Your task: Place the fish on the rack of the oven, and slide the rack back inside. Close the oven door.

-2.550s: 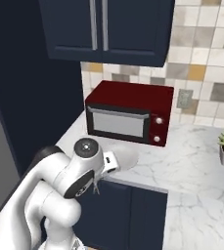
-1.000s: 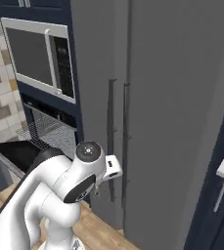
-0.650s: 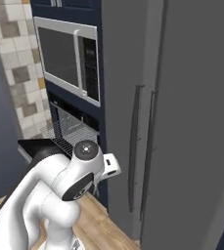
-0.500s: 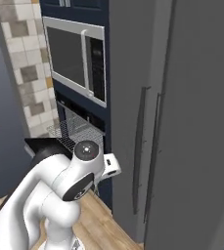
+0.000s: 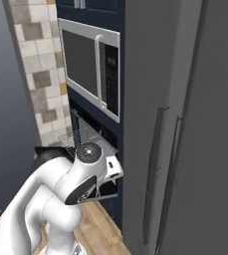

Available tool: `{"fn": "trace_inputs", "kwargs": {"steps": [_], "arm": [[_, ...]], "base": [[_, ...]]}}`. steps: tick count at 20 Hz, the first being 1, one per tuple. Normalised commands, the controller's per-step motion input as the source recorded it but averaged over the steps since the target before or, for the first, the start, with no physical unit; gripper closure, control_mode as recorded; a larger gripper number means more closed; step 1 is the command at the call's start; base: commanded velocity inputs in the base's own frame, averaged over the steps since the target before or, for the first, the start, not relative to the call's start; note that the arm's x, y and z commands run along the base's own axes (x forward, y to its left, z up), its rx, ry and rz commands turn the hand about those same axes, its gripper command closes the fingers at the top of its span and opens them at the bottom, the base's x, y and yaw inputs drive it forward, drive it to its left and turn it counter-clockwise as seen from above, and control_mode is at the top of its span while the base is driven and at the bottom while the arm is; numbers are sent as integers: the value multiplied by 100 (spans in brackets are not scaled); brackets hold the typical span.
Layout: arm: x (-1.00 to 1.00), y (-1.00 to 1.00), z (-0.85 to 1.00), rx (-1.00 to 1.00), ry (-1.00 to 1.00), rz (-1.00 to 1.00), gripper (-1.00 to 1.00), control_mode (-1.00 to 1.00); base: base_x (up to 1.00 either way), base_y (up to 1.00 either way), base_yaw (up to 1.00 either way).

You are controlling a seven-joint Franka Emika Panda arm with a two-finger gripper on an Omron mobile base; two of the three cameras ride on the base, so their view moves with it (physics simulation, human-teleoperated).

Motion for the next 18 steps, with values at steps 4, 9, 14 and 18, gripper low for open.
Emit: {"fn": "trace_inputs", "kwargs": {"steps": [4, 9, 14, 18], "arm": [[0, 0, 0, 0, 0, 0, 100, 100], [0, 0, 0, 0, 0, 0, 100, 100], [0, 0, 0, 0, 0, 0, 100, 100], [0, 0, 0, 0, 0, 0, 100, 100]], "base": [[56, 2, 28], [41, 13, 33], [27, 0, 37], [14, -3, 37]]}}
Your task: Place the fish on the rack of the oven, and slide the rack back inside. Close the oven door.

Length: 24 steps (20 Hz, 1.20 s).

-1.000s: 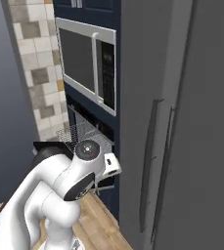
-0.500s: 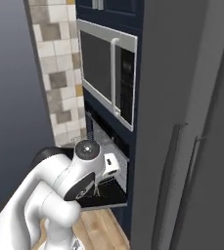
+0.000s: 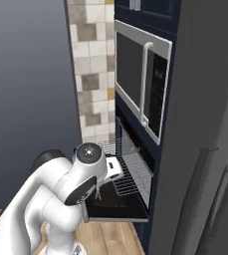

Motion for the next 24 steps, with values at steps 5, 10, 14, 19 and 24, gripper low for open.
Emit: {"fn": "trace_inputs", "kwargs": {"steps": [5, 10, 14, 19, 24], "arm": [[0, 0, 0, 0, 0, 0, 100, 100], [0, 0, 0, 0, 0, 0, 100, 100], [0, 0, 0, 0, 0, 0, 100, 100], [0, 0, 0, 0, 0, 0, 100, 100], [0, 0, 0, 0, 0, 0, 100, 100]], "base": [[5, -22, 33], [0, -64, 8], [3, -43, 0], [47, 13, 0], [38, 9, 0]]}}
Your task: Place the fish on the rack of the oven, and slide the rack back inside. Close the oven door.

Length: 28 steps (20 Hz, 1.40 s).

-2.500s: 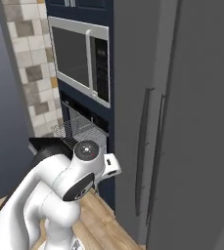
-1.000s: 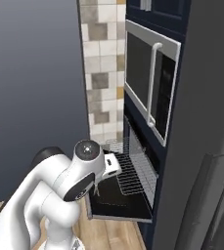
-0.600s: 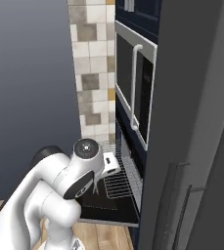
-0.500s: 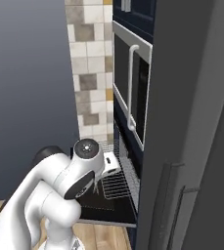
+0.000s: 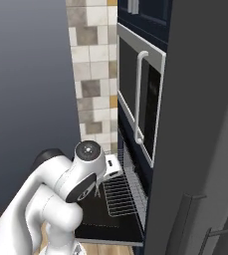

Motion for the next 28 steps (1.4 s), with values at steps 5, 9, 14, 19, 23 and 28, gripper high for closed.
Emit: {"fn": "trace_inputs", "kwargs": {"steps": [5, 9, 14, 19, 23, 28], "arm": [[0, 0, 0, 0, 0, 0, 100, 100], [0, 0, 0, 0, 0, 0, 100, 100], [0, 0, 0, 0, 0, 0, 100, 100], [0, 0, 0, 0, 0, 0, 100, 100], [0, 0, 0, 0, 0, 0, 100, 100], [4, 0, -4, -1, 1, 0, 100, -100]], "base": [[6, 0, 0], [9, 1, 0], [8, 2, 0], [10, 1, 0], [14, 3, 0], [15, 1, 0]]}}
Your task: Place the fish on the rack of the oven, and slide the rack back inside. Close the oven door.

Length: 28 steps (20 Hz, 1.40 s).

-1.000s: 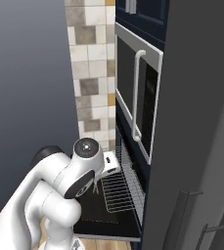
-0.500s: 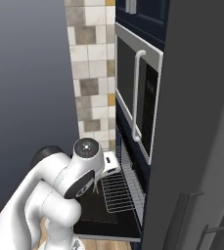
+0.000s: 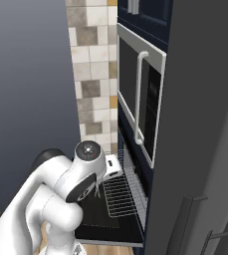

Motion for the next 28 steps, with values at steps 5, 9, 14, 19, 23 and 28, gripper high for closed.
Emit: {"fn": "trace_inputs", "kwargs": {"steps": [5, 9, 14, 19, 23, 28], "arm": [[35, 3, -41, -9, 11, 0, 100, -100], [51, 19, -49, -12, 11, 0, 100, -100], [67, 24, -41, -10, 2, 0, 100, -100], [57, 4, -33, -8, -4, 0, 100, -100], [68, 4, -57, -5, 0, 0, 100, -100], [57, 23, -63, -7, 0, 0, 100, -100]], "base": [[0, 0, 0], [0, 0, 0], [0, 0, 0], [0, 0, 0], [0, 0, 0], [0, 0, 0]]}}
